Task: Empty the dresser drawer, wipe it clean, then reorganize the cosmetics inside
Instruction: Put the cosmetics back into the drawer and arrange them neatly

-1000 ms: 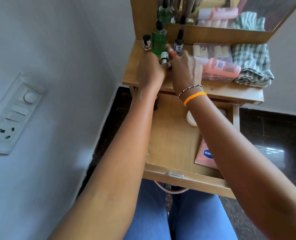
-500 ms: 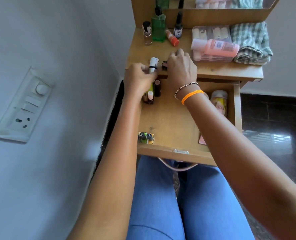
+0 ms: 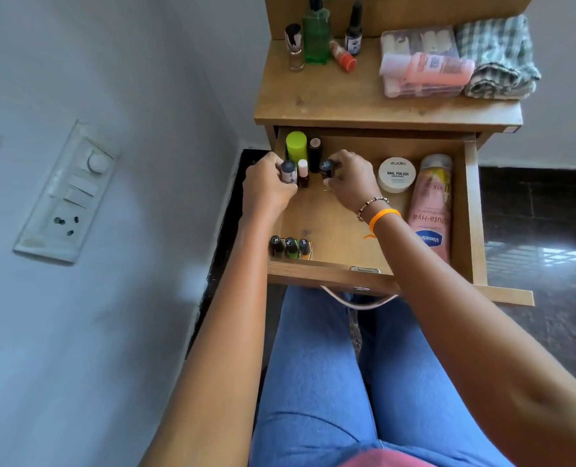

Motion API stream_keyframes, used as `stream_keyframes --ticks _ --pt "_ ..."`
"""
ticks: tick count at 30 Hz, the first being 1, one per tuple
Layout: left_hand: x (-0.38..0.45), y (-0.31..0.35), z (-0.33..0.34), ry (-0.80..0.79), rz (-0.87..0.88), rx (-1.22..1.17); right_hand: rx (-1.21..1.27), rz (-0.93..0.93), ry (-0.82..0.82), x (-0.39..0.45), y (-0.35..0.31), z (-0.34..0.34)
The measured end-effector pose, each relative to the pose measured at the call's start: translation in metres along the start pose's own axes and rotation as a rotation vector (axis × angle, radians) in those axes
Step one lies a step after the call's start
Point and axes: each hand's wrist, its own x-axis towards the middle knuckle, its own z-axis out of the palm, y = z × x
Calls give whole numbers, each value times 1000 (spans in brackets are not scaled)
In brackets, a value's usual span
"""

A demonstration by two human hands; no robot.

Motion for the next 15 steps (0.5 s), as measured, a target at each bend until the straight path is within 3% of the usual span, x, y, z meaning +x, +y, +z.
stream_keyframes --ticks 8,15 --pt "-5 8 8 45 140 181 69 42 -8 1 8 15" --pt "-24 -6 -3 -103 135 275 23 -74 -246 -23 12 6"
